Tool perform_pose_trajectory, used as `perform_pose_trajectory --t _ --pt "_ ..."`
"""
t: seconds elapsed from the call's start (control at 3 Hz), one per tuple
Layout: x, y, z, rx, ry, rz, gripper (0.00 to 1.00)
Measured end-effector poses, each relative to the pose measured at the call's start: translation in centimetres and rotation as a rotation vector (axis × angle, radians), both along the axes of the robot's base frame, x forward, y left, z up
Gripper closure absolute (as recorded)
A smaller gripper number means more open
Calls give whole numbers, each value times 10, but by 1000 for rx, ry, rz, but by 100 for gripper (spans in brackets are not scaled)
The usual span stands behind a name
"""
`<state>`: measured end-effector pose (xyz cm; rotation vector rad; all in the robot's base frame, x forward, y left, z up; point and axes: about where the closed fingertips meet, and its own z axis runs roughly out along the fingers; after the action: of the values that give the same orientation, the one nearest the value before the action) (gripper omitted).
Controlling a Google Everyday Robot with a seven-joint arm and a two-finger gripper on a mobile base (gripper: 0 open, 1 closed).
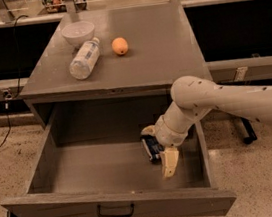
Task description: Pick rxbar blueberry from top drawer and place on counter
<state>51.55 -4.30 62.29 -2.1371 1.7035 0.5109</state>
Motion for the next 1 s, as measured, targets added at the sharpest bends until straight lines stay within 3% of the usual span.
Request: perform_pose_trajectory --t 0.33,0.67,1.0 --pt "20 -9 -5 -10 0 -28 0" --pt "38 -25 -14 -59 34 -58 26" --pt "39 -34 -33 -104 81 -64 50"
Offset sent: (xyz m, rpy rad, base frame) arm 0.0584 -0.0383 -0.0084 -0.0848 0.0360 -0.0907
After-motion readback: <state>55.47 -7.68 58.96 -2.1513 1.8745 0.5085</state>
